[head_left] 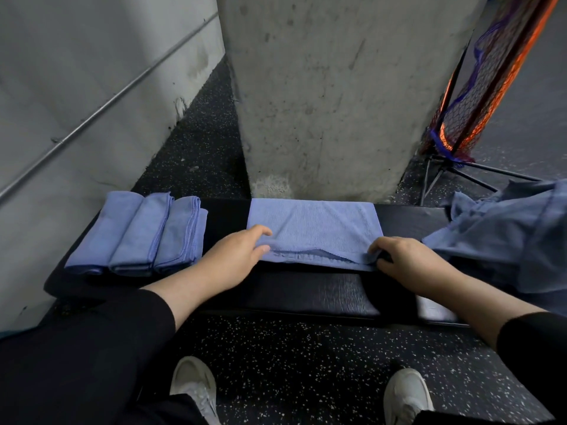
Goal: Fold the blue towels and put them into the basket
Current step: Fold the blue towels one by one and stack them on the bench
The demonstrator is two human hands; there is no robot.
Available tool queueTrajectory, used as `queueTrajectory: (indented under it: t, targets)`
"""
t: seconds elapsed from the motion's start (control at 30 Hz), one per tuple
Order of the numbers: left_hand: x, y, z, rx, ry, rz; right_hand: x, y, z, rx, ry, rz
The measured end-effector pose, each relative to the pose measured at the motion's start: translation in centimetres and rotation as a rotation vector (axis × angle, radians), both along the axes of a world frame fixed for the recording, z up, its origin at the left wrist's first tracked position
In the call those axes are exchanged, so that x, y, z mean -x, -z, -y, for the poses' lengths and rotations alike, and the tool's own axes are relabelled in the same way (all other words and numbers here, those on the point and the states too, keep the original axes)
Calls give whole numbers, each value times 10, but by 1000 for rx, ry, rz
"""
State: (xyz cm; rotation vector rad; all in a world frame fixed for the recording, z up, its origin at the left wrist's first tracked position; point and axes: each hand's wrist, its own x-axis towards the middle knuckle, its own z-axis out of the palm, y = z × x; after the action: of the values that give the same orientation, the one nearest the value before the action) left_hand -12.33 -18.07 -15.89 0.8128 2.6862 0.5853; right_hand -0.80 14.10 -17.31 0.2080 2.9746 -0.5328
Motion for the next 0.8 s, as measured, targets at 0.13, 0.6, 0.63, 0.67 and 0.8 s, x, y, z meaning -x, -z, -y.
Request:
queueTrajectory:
  t: [0.13,0.6,0.63,0.67,0.8]
  targets:
    - [15,-7,4,107,67,-28,0,-1,-5,102,82,-19]
    - [23,-21,9,-82,-23,79,-1,-20,-16,139,-20,46]
    - [22,-21,9,-64,-11,74,-2,-21,-16,131,-22,68]
    - [21,-21,10,-39,9,53,-3,-23,-15,122,-24,89]
    - [14,-21,19,-45,95,18,-14,-35,-7,92,-31,182]
